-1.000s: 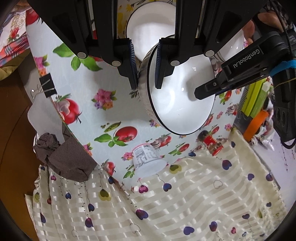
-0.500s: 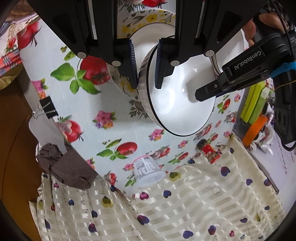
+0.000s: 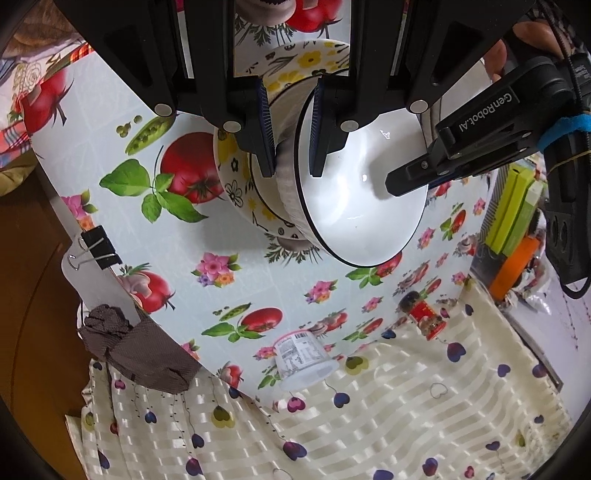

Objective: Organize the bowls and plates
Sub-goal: 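Carry the held bowl with both grippers over the bowl on the floral plate, then lower the held bowl with both grippers into the bowl on the floral plate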

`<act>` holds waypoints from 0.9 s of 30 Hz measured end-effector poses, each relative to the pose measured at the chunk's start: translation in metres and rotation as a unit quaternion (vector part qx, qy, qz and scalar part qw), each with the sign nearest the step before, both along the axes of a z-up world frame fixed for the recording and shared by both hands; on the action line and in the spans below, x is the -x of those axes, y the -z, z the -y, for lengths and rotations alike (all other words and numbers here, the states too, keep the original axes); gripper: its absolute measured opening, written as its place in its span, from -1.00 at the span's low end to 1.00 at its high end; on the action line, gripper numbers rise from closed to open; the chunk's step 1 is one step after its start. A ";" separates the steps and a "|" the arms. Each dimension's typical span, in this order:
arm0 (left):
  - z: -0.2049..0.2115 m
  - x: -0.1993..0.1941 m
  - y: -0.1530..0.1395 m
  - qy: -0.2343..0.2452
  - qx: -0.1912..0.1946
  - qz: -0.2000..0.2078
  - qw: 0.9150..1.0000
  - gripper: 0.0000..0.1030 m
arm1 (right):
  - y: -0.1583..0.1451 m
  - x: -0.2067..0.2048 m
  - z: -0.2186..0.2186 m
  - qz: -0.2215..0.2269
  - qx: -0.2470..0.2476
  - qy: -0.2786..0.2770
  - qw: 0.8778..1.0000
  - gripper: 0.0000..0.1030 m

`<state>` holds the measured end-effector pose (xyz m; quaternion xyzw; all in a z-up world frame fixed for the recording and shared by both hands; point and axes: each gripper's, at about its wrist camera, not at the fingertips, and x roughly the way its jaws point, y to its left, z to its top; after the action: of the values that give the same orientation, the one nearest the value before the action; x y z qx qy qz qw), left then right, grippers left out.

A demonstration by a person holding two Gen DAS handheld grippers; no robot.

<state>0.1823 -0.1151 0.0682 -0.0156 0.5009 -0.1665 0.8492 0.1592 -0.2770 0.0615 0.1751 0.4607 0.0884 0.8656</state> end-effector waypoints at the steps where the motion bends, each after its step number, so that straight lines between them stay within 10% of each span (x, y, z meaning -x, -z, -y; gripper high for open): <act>1: 0.001 0.001 0.001 0.001 0.000 0.000 1.000 -0.67 | 0.001 0.000 0.000 -0.002 0.001 0.001 1.000 -0.64; 27: -0.005 0.003 0.006 -0.011 0.016 0.004 1.000 -0.66 | 0.007 0.003 -0.006 0.023 0.042 -0.005 0.999 -0.56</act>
<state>0.1797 -0.1101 0.0620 -0.0342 0.4943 -0.1652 0.8528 0.1564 -0.2714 0.0544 0.1342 0.4451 0.0767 0.8821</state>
